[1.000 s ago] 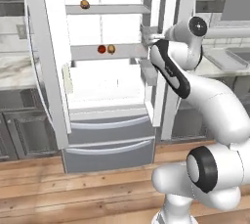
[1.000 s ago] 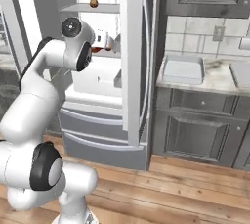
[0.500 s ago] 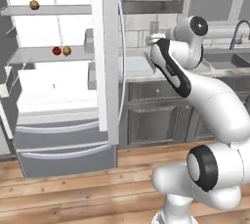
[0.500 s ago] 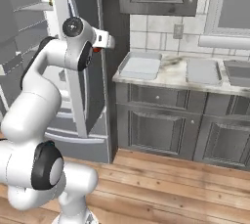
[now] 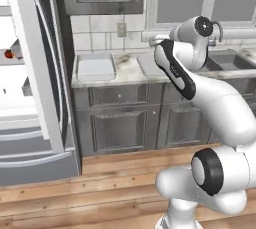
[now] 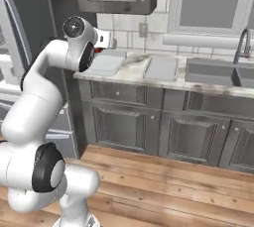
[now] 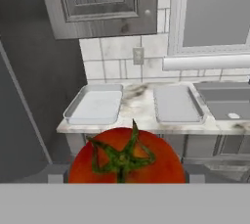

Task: Place one tomato and one chicken drumstick in each tupperware on the nearby counter, to pack two identical lunches.

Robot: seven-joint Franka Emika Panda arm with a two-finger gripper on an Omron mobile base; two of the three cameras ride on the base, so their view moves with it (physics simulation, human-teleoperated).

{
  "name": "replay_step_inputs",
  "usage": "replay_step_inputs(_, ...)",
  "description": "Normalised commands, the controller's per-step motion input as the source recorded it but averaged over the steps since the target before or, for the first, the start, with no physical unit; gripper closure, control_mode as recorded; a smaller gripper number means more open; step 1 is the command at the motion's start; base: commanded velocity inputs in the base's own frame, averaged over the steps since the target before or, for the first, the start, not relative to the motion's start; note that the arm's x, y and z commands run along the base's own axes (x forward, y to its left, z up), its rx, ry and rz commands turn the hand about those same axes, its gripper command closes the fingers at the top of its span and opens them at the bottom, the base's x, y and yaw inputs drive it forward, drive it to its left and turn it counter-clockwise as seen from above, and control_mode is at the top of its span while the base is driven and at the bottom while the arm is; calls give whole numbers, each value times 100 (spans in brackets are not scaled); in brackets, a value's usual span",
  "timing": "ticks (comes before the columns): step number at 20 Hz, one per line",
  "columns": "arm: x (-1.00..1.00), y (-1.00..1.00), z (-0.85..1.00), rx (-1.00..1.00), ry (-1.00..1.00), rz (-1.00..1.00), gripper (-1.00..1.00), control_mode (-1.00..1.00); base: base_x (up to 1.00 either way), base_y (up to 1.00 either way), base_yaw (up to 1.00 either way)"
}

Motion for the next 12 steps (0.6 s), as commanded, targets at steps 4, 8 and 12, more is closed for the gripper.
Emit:
replay_step_inputs(4,0,0,0,0,0,0,100,100,3,-99,0)
replay_step_inputs(8,0,0,0,0,0,0,100,100,23,-81,0)
replay_step_inputs(12,0,0,0,0,0,0,100,100,75,-27,0)
